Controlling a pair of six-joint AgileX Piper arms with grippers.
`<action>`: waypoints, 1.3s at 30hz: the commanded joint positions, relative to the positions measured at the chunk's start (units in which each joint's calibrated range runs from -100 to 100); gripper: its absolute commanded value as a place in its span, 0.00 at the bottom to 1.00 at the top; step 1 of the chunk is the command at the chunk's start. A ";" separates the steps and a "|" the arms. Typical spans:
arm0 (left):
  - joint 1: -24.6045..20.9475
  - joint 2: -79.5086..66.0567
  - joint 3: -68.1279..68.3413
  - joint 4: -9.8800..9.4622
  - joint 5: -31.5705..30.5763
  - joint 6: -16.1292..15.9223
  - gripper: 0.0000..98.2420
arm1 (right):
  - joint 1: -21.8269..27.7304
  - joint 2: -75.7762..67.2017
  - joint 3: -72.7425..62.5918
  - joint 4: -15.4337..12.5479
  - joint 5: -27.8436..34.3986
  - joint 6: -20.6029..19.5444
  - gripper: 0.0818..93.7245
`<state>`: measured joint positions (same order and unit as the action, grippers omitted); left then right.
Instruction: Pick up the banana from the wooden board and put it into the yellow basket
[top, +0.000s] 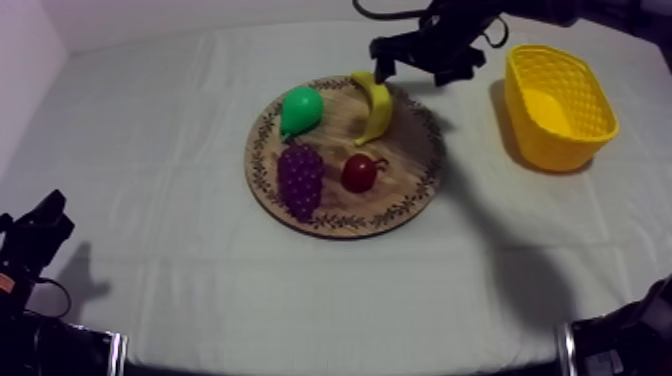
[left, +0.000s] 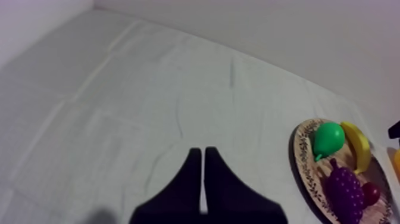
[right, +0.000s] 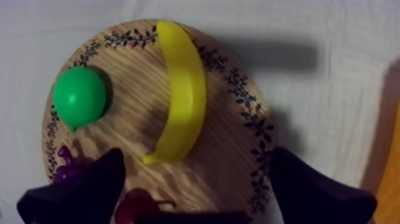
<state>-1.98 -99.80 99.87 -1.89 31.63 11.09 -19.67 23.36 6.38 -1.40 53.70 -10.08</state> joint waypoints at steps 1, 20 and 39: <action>-0.01 -0.03 0.02 0.01 0.06 0.01 0.00 | 0.16 2.09 -1.34 -0.31 0.32 0.30 0.90; -0.01 -0.03 0.02 0.01 0.06 -0.03 0.00 | 1.39 14.10 -8.29 -2.77 -3.98 2.26 0.61; -0.01 -0.03 0.02 0.01 0.06 -0.01 0.00 | -0.96 16.78 -8.30 -0.06 -6.15 2.04 0.39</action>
<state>-1.98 -99.80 99.87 -1.89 31.72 11.09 -20.71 40.12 -1.91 -1.32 47.55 -8.61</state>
